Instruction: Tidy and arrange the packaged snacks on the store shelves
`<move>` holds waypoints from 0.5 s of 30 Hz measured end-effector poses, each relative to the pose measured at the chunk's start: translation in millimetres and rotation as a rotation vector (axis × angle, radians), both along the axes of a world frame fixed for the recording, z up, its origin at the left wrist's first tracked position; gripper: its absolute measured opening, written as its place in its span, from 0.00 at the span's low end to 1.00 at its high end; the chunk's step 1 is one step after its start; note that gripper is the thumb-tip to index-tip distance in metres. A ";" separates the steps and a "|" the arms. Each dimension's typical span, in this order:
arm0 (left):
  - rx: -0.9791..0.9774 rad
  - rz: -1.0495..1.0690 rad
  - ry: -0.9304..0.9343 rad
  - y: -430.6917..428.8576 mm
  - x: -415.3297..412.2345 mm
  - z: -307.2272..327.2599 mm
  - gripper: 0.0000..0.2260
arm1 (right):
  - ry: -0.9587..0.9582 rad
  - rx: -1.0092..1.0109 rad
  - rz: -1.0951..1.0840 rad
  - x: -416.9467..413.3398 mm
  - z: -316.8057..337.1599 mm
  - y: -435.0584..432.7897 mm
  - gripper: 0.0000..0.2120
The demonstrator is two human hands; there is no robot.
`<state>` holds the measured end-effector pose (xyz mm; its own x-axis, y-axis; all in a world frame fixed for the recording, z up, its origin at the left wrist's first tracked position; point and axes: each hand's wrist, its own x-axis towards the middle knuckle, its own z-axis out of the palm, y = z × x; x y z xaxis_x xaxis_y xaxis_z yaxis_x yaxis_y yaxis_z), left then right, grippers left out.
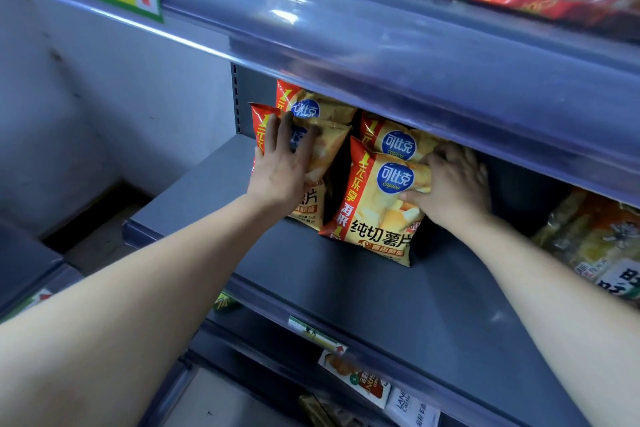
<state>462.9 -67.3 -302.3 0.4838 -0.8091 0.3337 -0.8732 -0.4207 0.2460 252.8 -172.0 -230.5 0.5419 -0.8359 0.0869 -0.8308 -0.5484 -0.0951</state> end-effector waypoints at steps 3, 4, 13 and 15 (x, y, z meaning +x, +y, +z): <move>0.028 0.004 -0.001 2.2 -0.4 2.7 0.39 | 0.053 -0.045 0.000 2.1 -1.0 0.4 0.27; 0.036 0.009 -0.002 3.5 -0.8 3.6 0.40 | 0.055 -0.048 -0.002 1.9 -1.6 0.2 0.26; 0.116 -0.004 -0.103 17.1 -9.6 13.3 0.40 | 0.046 -0.043 0.005 -0.7 -3.5 3.7 0.27; 0.119 -0.013 -0.123 22.8 -13.6 18.5 0.38 | 0.048 -0.052 0.016 -2.2 -0.9 7.0 0.25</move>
